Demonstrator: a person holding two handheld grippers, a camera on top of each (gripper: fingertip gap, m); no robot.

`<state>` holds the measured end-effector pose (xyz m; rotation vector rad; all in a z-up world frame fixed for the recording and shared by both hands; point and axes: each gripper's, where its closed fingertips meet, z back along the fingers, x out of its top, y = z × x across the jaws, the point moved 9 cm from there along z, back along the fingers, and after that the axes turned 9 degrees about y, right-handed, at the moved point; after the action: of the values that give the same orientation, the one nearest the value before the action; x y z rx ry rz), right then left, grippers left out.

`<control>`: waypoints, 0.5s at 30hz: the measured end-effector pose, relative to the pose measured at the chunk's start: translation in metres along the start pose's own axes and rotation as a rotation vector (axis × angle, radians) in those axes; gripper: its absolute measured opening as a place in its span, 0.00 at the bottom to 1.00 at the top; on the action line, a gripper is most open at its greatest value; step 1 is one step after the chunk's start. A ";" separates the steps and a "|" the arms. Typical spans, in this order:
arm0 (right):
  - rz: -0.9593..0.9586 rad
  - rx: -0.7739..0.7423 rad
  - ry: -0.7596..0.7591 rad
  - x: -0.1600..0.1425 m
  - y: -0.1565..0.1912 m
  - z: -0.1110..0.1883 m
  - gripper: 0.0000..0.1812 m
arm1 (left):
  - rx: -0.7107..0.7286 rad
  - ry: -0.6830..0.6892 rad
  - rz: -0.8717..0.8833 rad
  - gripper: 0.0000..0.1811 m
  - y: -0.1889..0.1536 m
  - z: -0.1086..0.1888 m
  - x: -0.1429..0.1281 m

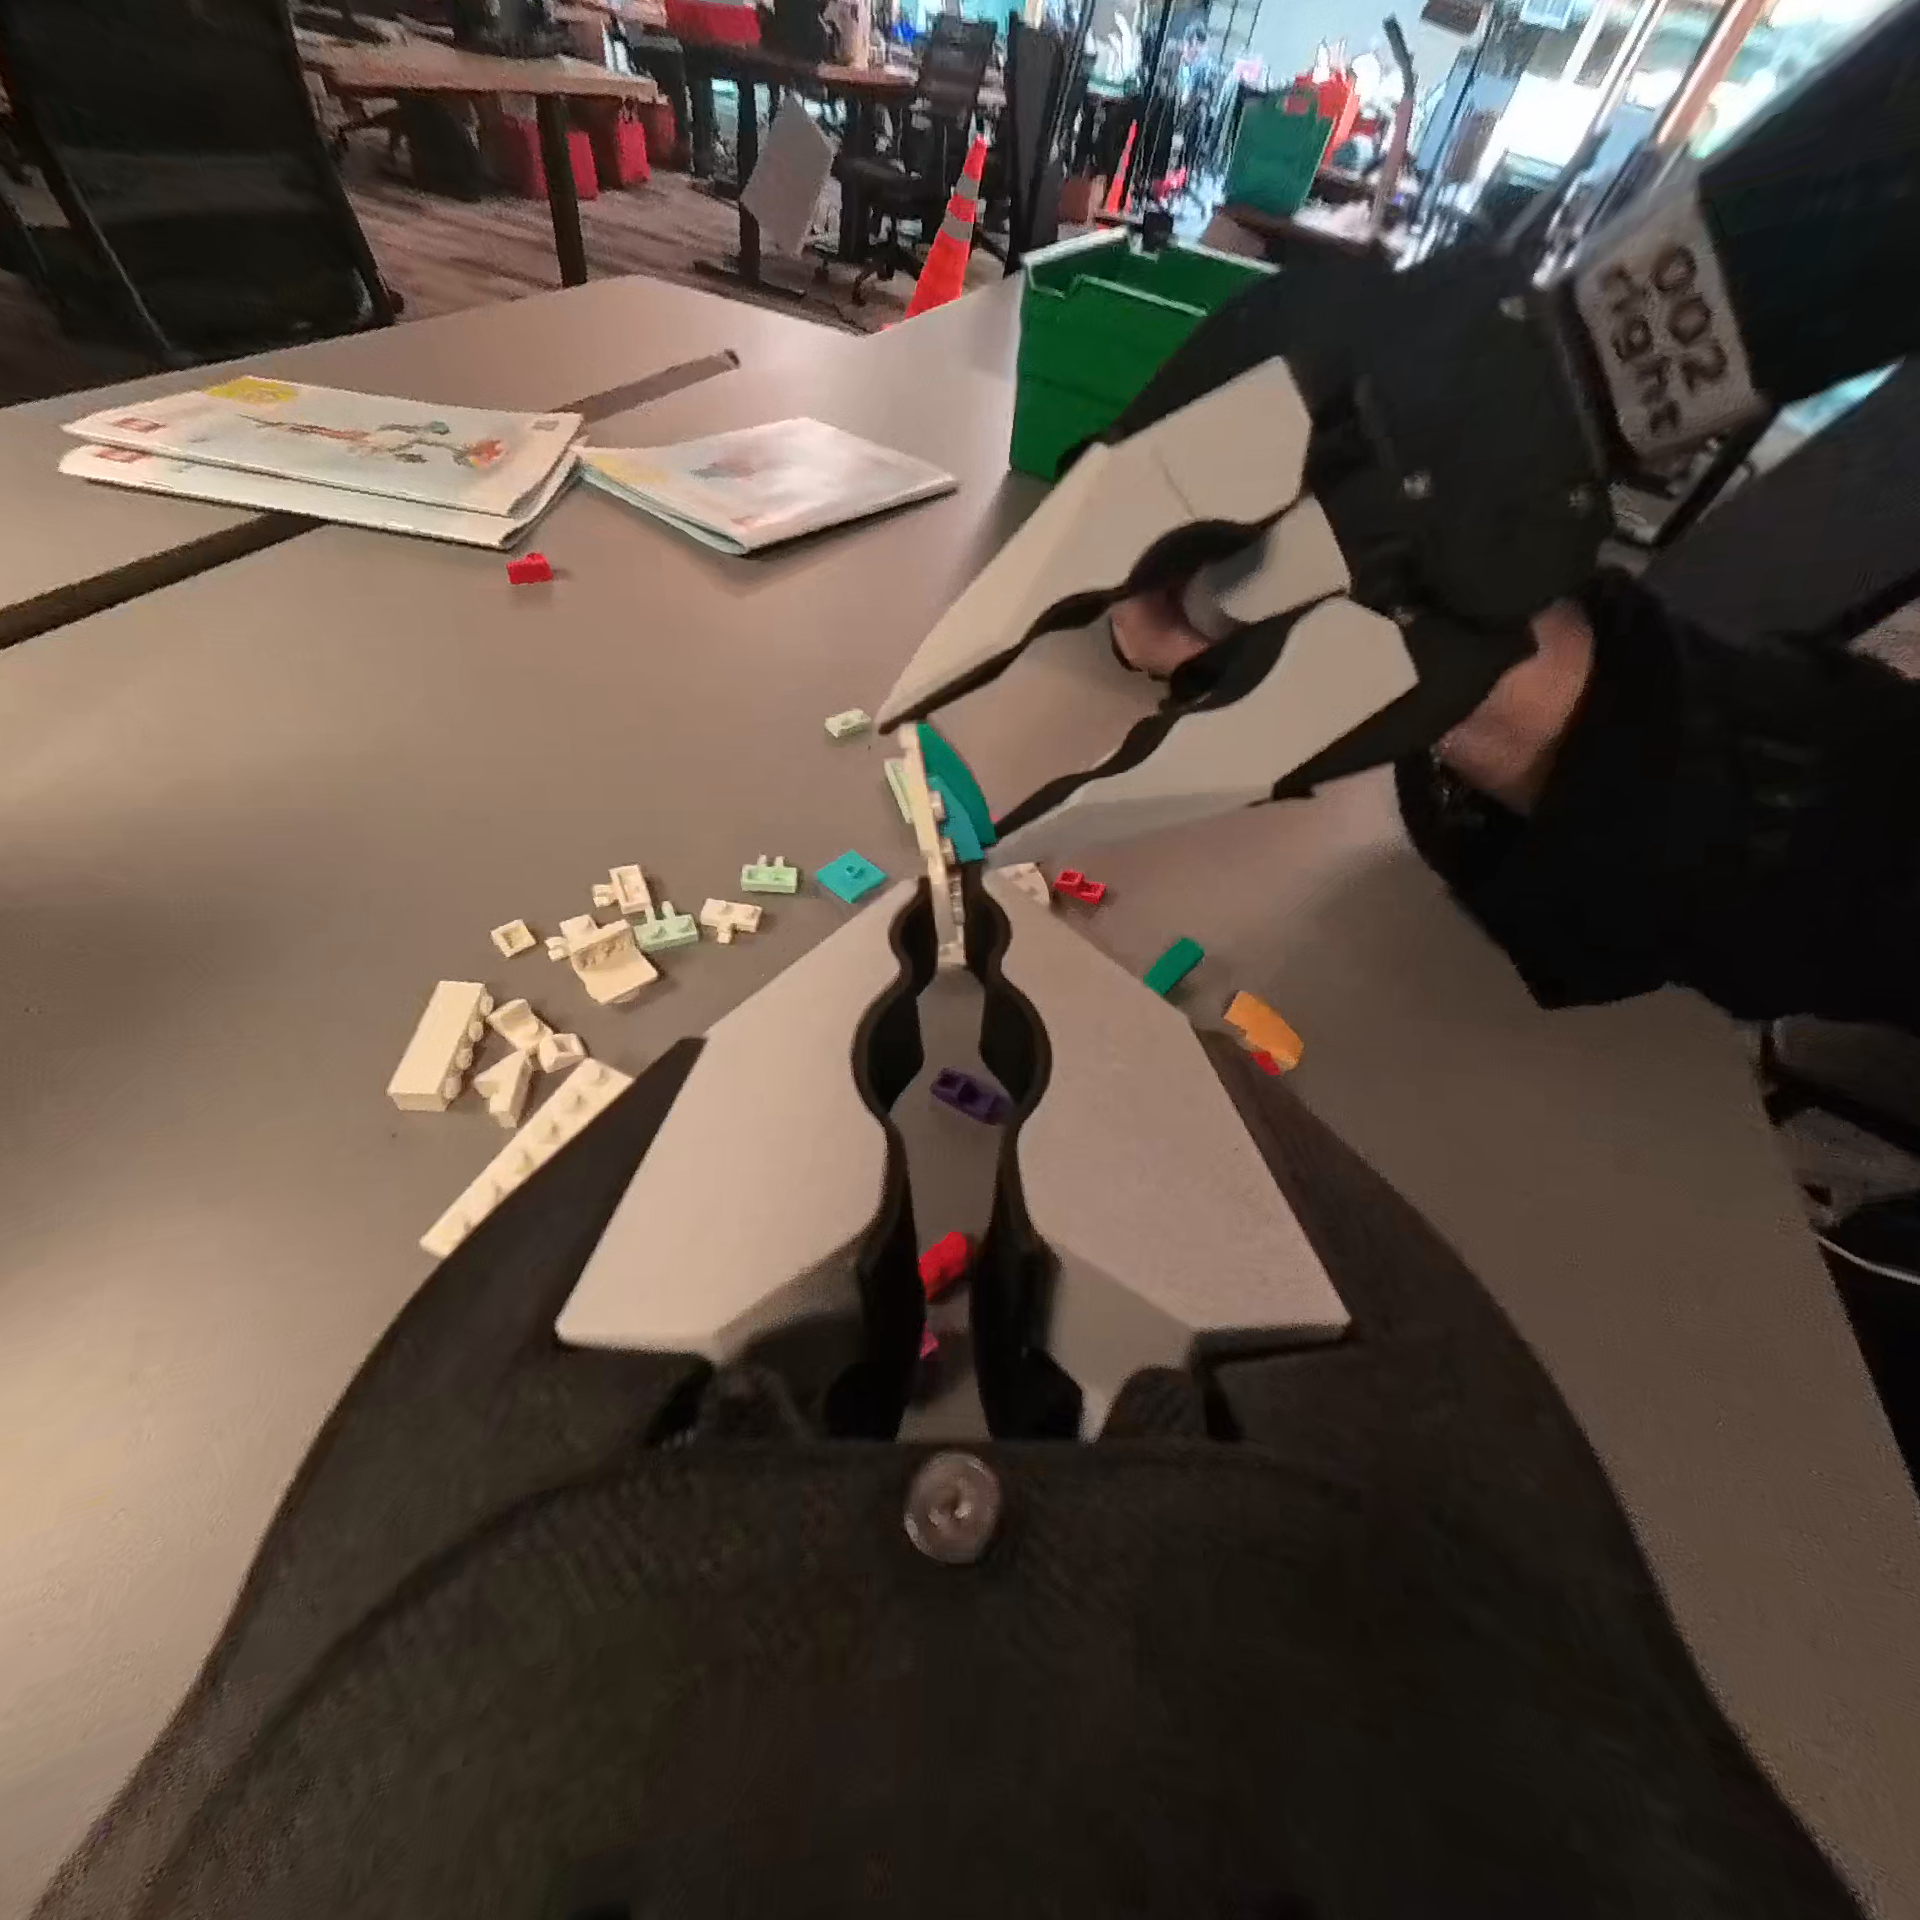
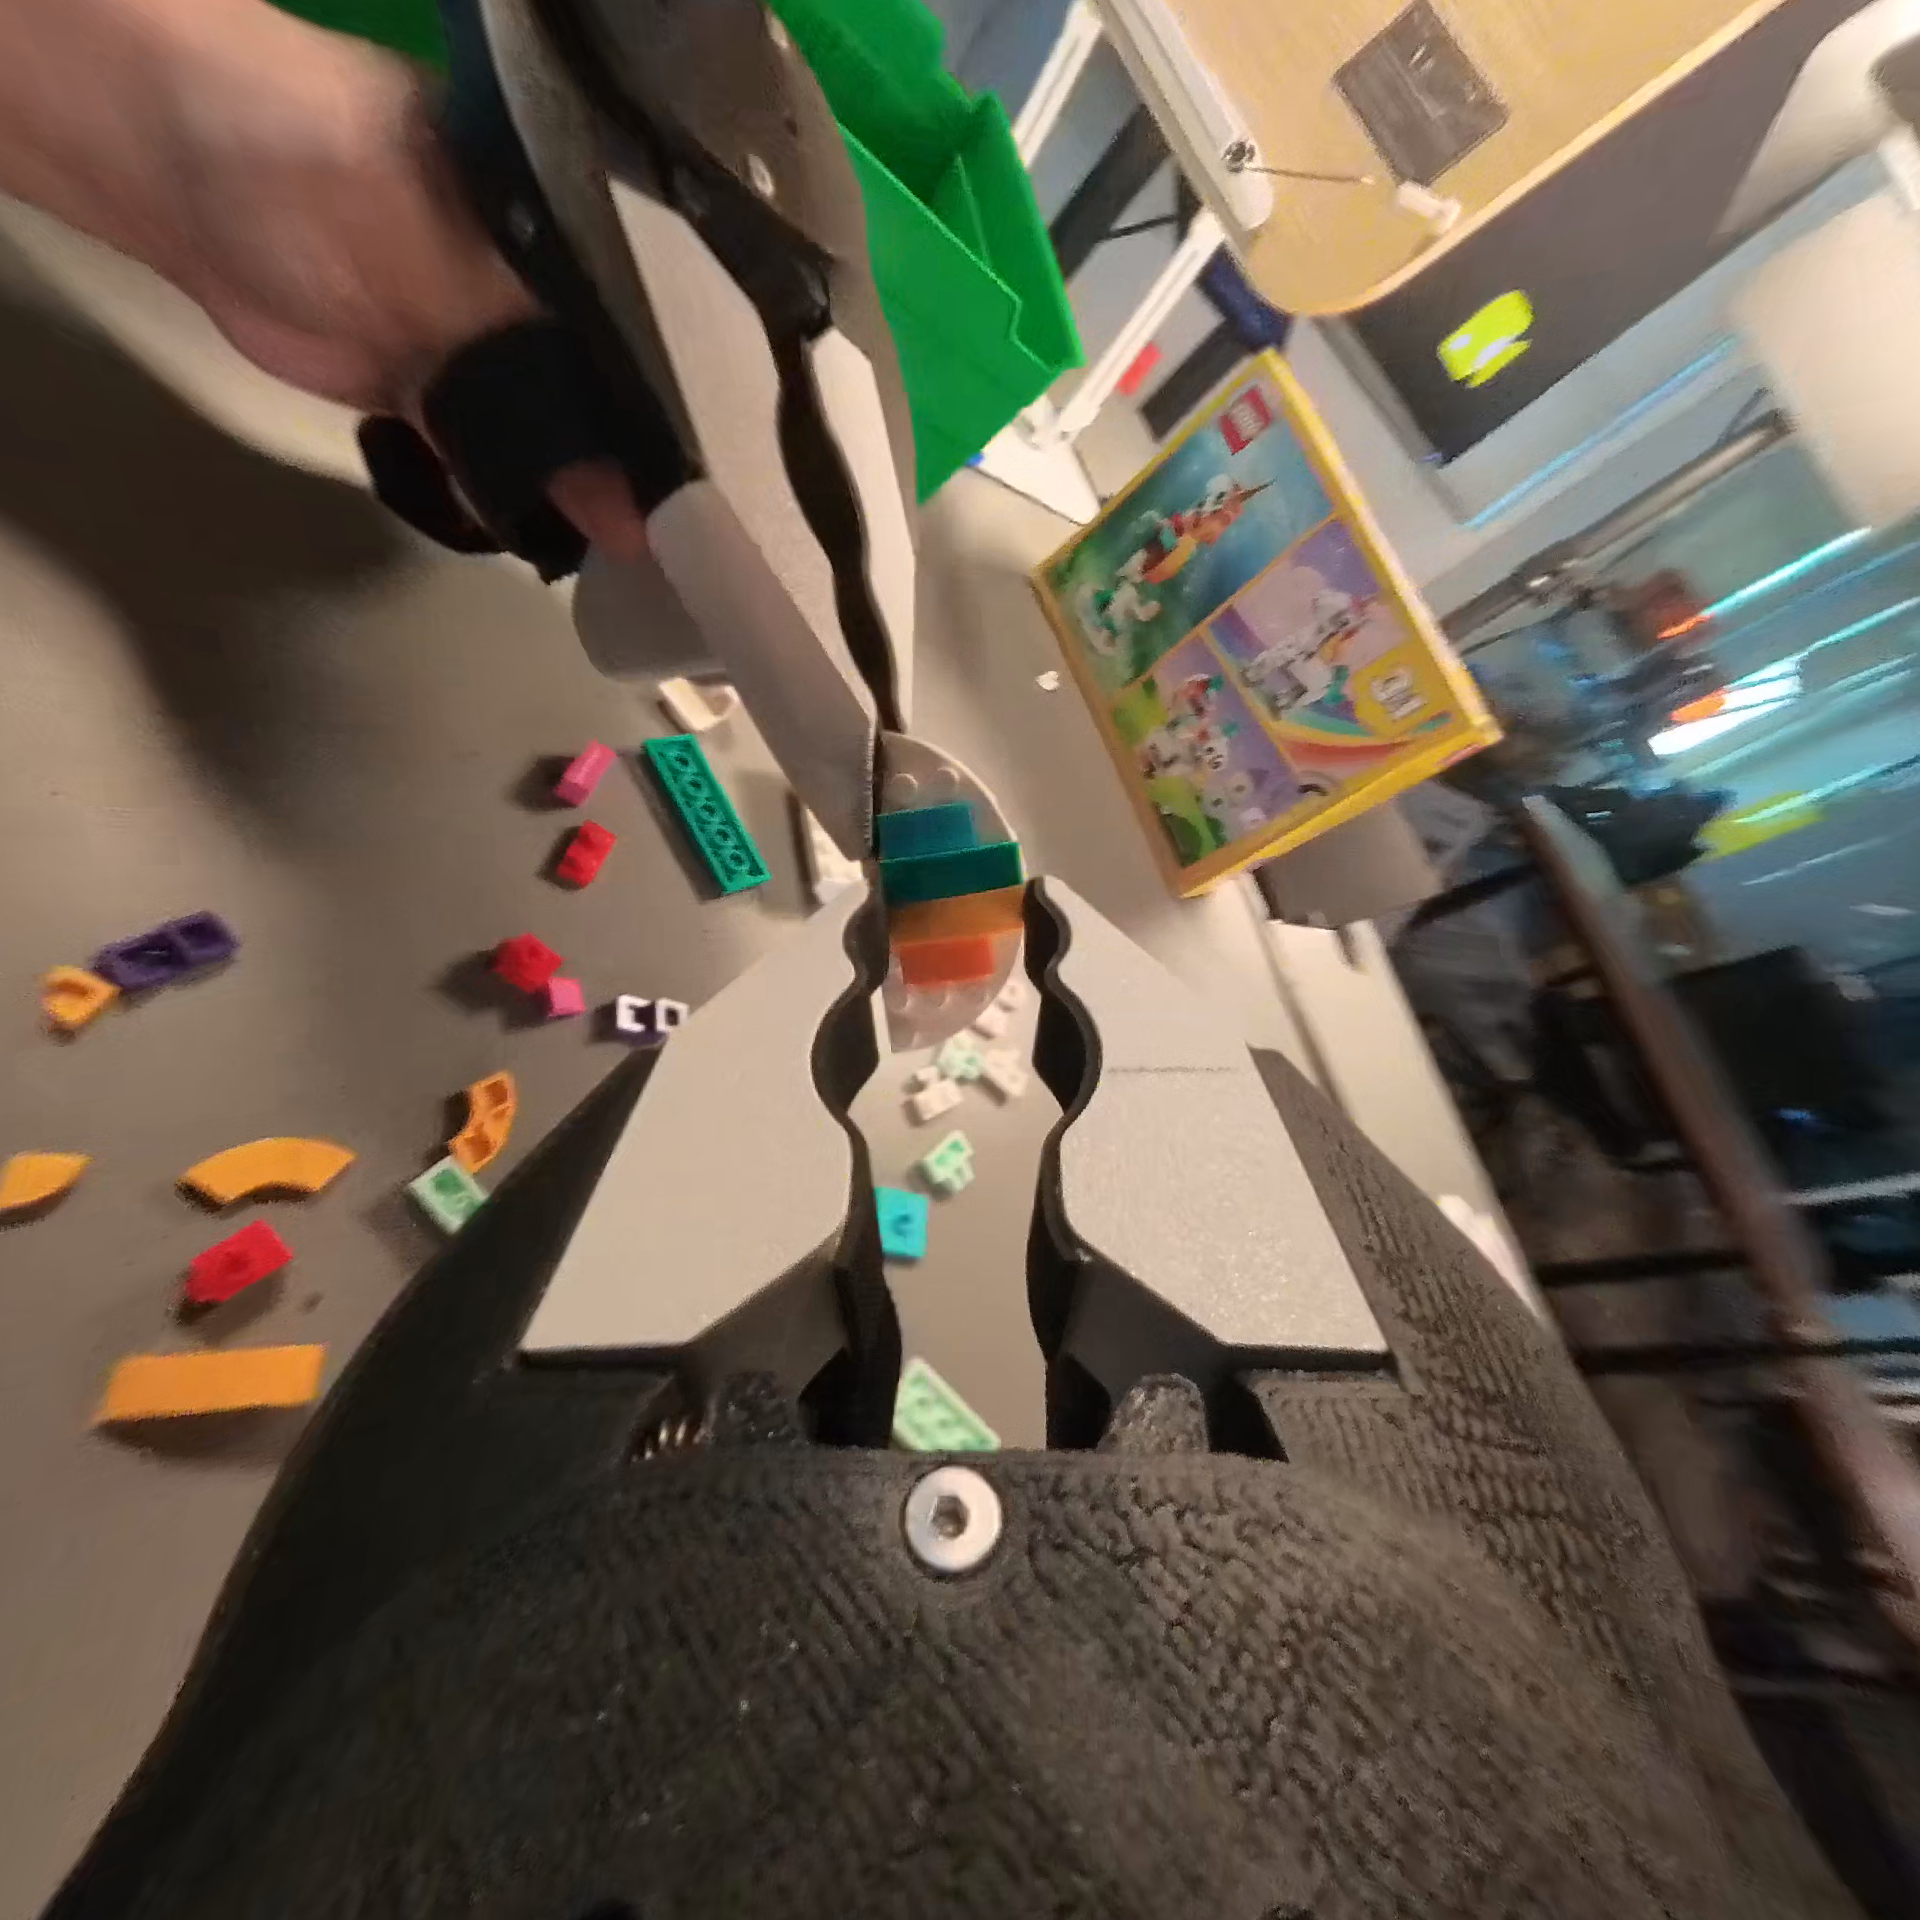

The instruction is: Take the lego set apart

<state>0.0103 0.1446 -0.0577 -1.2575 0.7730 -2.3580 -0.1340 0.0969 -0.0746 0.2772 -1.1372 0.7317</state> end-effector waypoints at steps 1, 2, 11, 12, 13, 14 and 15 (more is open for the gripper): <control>-0.039 0.049 -0.007 -0.003 -0.001 0.000 0.13 | -0.015 0.012 0.005 0.02 -0.001 -0.002 -0.001; -0.081 0.100 -0.013 -0.007 -0.002 0.000 0.13 | -0.034 0.023 0.011 0.02 -0.001 -0.004 -0.003; -0.334 0.464 -0.062 -0.038 -0.002 -0.006 0.14 | -0.174 0.130 0.066 0.03 -0.005 -0.020 -0.014; -0.349 0.484 -0.076 -0.039 -0.003 -0.006 0.14 | -0.188 0.126 0.077 0.03 -0.004 -0.020 -0.014; -0.366 0.505 -0.090 -0.041 -0.003 -0.006 0.14 | -0.203 0.125 0.089 0.03 -0.004 -0.020 -0.014; -0.383 0.528 -0.103 -0.042 -0.004 -0.007 0.14 | -0.218 0.127 0.101 0.03 -0.004 -0.020 -0.014; -0.399 0.552 -0.117 -0.043 -0.004 -0.007 0.14 | -0.233 0.126 0.112 0.03 -0.004 -0.020 -0.014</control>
<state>0.0275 0.1731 -0.0861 -1.3604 -0.1899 -2.5070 -0.1201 0.0991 -0.0951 -0.0291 -1.1127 0.6973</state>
